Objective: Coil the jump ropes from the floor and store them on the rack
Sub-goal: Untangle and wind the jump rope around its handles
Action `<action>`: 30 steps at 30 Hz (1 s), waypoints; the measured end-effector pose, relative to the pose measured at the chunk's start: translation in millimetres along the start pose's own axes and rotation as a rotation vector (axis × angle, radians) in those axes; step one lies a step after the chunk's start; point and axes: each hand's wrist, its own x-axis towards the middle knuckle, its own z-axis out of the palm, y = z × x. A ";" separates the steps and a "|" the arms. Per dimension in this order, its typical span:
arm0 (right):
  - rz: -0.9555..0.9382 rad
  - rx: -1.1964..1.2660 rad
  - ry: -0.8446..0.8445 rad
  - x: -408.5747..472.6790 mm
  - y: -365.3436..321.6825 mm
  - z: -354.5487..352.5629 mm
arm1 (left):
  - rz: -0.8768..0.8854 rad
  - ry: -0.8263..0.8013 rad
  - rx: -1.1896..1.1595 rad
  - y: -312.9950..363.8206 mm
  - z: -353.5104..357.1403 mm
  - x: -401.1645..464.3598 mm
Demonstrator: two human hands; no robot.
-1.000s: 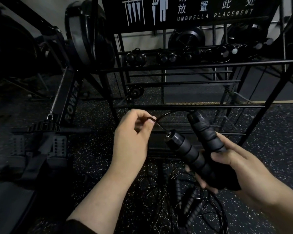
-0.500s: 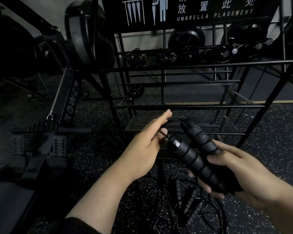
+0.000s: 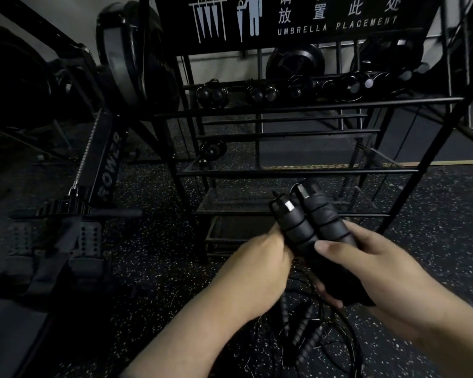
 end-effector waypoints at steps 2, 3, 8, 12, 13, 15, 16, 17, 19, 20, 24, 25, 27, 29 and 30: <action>-0.027 -0.209 0.100 -1.1 -1.9 2.1 | 0.001 -0.016 0.141 -0.5 -0.2 0.2; -0.051 -0.361 0.133 -1.3 -2.0 1.9 | 0.010 -0.027 0.213 -0.8 0.0 -0.2; -0.044 -0.860 0.248 6.8 5.8 1.2 | 0.084 -0.083 0.491 -9.1 -1.9 -1.5; 0.067 -1.123 0.143 11.3 12.8 -1.8 | 0.168 -0.188 0.607 -5.6 -7.7 -1.1; 0.097 -1.181 0.101 11.4 14.3 -3.7 | 0.176 -0.233 0.589 -2.8 -11.2 -1.1; 0.133 -1.257 -0.038 10.9 16.2 -7.9 | 0.217 -0.321 0.529 5.7 -17.4 -2.6; 0.157 -1.279 -0.122 9.7 15.3 -8.4 | 0.232 -0.355 0.485 8.8 -19.8 -4.2; 0.191 -1.287 -0.208 7.3 12.5 -7.1 | 0.240 -0.378 0.444 9.9 -22.3 -6.3; 0.237 -1.228 -0.370 3.1 7.8 -4.7 | 0.233 -0.411 0.372 9.0 -29.4 -9.1; 0.244 -1.158 -0.432 1.7 6.9 -3.9 | 0.212 -0.416 0.306 7.0 -33.4 -9.2; 0.212 -0.827 -0.544 0.7 4.9 -5.4 | 0.143 -0.423 -0.139 -2.9 -44.5 -8.6; 0.184 -0.775 -0.563 0.8 4.2 -6.1 | 0.143 -0.417 -0.243 -5.6 -43.9 -8.2; 0.138 -0.689 -0.588 -0.9 1.6 -6.1 | 0.124 -0.411 -0.435 -12.8 -39.8 -7.7; 0.102 -0.622 -0.579 -2.7 0.4 -7.2 | 0.091 -0.426 -0.612 -18.0 -34.9 -6.3; 0.094 -0.586 -0.561 -3.7 0.2 -7.5 | 0.078 -0.417 -0.686 -20.2 -31.3 -4.3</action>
